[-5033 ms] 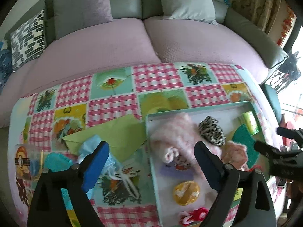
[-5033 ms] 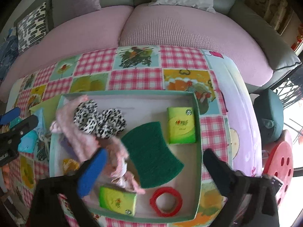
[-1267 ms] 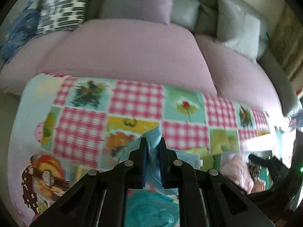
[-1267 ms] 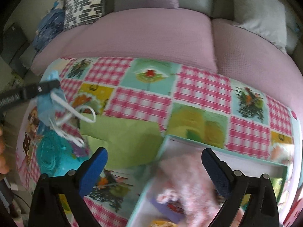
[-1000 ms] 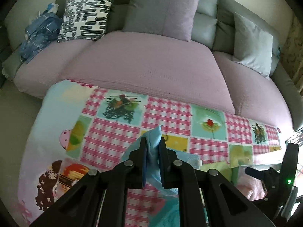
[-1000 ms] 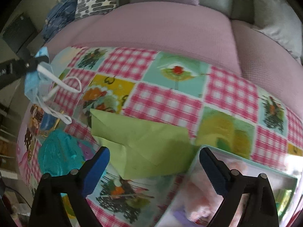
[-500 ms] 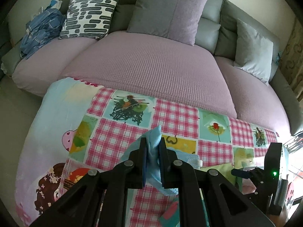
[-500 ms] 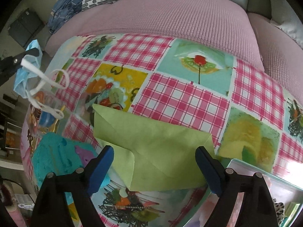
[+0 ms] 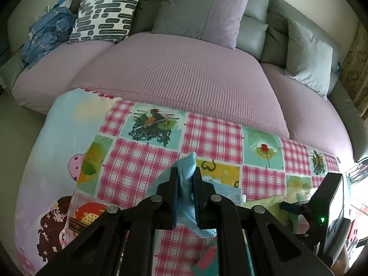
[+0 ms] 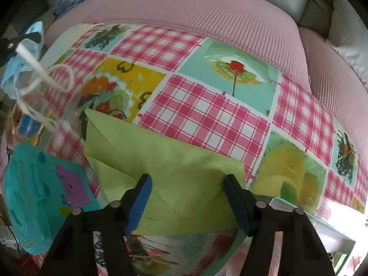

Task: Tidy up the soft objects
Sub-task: 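Grasp the blue face mask with the left tool while the right tool grasps the green cloth, then lift the mask with the left tool while the right tool carries the green cloth over the tray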

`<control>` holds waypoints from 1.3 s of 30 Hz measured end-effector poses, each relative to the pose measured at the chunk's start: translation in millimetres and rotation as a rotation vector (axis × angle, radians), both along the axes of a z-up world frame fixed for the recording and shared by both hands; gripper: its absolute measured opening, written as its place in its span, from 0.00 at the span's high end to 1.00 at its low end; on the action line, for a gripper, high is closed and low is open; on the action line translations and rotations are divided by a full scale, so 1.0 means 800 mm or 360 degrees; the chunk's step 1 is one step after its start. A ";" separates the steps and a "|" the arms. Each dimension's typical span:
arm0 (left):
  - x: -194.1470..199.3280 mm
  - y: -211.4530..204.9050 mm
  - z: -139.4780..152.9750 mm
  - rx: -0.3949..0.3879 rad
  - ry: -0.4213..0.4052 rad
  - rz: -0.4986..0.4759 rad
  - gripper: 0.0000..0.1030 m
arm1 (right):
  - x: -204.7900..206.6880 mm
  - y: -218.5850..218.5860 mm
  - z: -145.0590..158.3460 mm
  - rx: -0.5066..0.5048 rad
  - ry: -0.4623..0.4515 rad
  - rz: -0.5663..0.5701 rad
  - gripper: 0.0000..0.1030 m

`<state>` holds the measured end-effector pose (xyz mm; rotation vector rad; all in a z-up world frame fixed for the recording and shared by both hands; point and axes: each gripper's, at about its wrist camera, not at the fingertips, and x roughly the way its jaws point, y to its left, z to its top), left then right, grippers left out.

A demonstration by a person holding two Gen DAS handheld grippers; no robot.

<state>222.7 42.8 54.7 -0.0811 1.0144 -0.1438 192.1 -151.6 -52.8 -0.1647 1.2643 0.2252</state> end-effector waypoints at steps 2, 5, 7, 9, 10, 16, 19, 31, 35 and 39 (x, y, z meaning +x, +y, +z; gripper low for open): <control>0.001 -0.001 -0.004 0.0009 0.0011 0.0002 0.89 | 0.000 0.004 0.001 0.0004 -0.0011 0.0011 0.51; 0.003 -0.002 -0.010 0.0016 0.0030 0.0001 0.89 | 0.001 0.011 0.001 0.0005 -0.0013 0.0026 0.62; 0.005 -0.003 -0.014 0.0027 0.0045 0.0001 0.89 | 0.000 0.012 0.001 0.0007 -0.0016 0.0032 0.70; 0.006 -0.003 -0.018 0.0037 0.0057 0.0002 0.89 | 0.001 0.014 0.001 0.0010 -0.0017 0.0040 0.81; 0.007 -0.004 -0.021 0.0044 0.0065 0.0002 0.89 | -0.001 0.013 0.002 0.0010 -0.0018 0.0042 0.82; 0.009 -0.003 -0.031 0.0057 0.0105 0.0007 0.89 | -0.005 0.022 -0.001 0.0008 -0.0025 0.0027 0.92; 0.008 -0.003 -0.033 0.0063 0.0117 0.0012 0.89 | -0.010 0.020 0.003 0.0013 -0.0028 0.0006 0.96; -0.021 -0.022 0.021 0.0056 0.0027 -0.0012 0.89 | -0.066 -0.023 0.083 0.0077 -0.0181 -0.0078 0.98; -0.043 -0.034 0.056 0.0044 -0.0034 -0.0042 0.89 | -0.090 -0.034 0.124 0.0084 -0.0269 -0.0112 0.98; -0.070 -0.047 0.087 0.0040 -0.0087 -0.0075 0.89 | -0.115 -0.045 0.162 0.0094 -0.0344 -0.0147 0.98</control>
